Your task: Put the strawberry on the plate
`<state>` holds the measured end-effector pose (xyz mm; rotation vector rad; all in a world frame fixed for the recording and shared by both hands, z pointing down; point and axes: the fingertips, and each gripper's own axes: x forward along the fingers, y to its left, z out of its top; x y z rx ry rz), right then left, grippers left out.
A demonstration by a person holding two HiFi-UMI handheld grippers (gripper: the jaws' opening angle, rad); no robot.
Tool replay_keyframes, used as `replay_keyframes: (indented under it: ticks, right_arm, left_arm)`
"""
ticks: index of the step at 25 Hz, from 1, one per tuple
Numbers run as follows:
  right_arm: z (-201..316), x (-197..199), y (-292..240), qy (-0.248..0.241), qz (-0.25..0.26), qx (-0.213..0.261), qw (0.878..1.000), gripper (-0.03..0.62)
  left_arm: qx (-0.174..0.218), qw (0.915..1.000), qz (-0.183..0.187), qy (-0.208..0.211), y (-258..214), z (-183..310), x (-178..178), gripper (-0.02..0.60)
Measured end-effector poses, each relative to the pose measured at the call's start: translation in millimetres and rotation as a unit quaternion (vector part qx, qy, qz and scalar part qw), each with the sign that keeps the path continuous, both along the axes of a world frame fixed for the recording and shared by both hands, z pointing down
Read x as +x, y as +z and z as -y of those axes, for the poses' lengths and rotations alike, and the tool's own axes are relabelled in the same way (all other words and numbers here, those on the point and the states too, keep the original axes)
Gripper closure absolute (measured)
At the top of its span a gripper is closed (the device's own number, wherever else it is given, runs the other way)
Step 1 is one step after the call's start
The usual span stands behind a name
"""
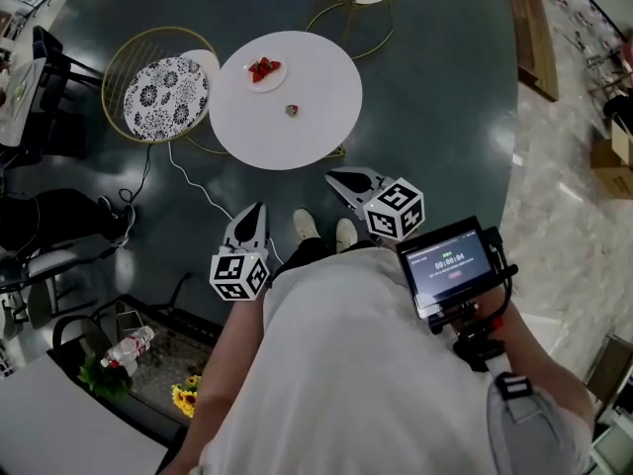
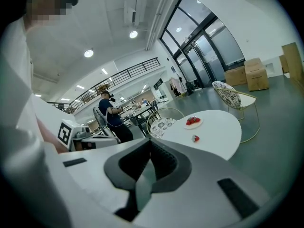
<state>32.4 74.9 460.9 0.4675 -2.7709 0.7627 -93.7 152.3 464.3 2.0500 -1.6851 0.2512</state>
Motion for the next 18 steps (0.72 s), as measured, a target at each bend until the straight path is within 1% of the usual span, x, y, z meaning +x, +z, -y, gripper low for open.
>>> replay_keyframes:
  ticks: [3,6,8,12,18]
  right_arm:
    - [14.0,-1.0,3.3,0.013,0.002,-0.007,1.0,0.586]
    - [31.6,-10.9,-1.3,0.021,0.003,-0.006,1.0,0.586]
    - [45.1,-18.9,-2.4,0.026,0.001,-0.003,1.0,0.586]
    - [67.6,-33.3,4.7,0.041,0.0,-0.003,0.999,0.586]
    - [86.5,-53.0,7.5,0.063,-0.01,-0.001,0.998,0.586]
  left_arm:
    - [-0.007,1.0,-0.004,0.003,5.6,9.6,-4.7,0.574]
    - [-0.01,0.9998,-0.014,0.001,2.8,27.6,-22.0,0.574]
    - [-0.01,0.9999,-0.012,0.002,2.2,42.1,-35.2,0.574]
    - [-0.012,0.9995,0.003,0.029,9.3,65.5,-49.1,0.574]
    - [-0.004,0.9983,-0.007,0.057,8.8,91.6,-65.5,0.574]
